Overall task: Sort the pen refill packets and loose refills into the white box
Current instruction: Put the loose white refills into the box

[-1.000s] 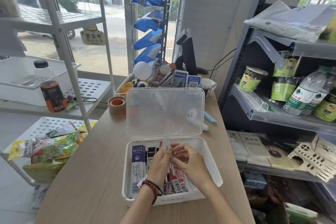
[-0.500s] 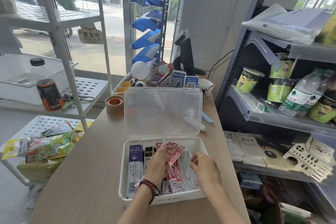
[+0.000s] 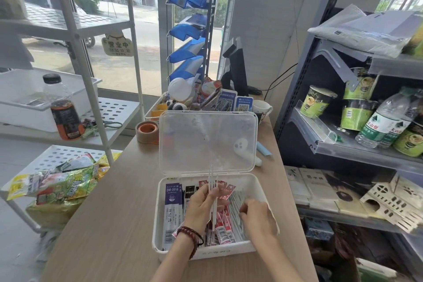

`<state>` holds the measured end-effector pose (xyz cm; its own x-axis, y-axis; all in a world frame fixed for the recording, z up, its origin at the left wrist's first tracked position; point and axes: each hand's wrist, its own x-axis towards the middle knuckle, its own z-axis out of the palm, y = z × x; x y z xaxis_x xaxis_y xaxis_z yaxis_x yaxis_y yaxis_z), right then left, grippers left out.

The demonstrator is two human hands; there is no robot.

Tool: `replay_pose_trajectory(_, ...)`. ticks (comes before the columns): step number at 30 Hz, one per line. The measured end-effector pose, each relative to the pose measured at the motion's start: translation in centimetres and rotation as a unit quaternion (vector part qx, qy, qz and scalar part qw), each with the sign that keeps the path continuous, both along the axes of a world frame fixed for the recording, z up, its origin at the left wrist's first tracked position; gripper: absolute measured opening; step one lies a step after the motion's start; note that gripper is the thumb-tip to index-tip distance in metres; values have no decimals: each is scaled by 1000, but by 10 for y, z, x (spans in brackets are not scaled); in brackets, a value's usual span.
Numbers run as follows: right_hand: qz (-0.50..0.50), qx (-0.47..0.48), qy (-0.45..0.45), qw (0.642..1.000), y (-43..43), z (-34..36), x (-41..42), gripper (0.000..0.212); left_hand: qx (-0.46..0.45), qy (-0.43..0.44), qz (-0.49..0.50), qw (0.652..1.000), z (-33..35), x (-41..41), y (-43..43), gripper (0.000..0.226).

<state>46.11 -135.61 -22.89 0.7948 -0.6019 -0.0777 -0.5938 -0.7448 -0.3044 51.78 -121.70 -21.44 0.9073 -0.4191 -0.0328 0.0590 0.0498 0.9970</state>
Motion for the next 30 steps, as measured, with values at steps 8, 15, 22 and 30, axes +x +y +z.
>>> replay_pose_trajectory(8, -41, 12, -8, 999, 1, -5, 1, 20, 18, -27, 7, 999, 2, -3, 1, 17)
replay_pose_trajectory(15, 50, 197, -205, 957, 7, 18, -7, 7, 42, -35, 15, 998, -4, 2, 1, 20)
replay_pose_trajectory(22, 125, 397, -193, 889, 21, 43, -18, 34, 18, -1, 12, 1000, -1, 3, 1, 34)
replay_pose_trajectory(30, 115, 353, -192, 909, 18, 42, -18, 22, 38, -4, -10, 999, 2, 0, 1, 31)
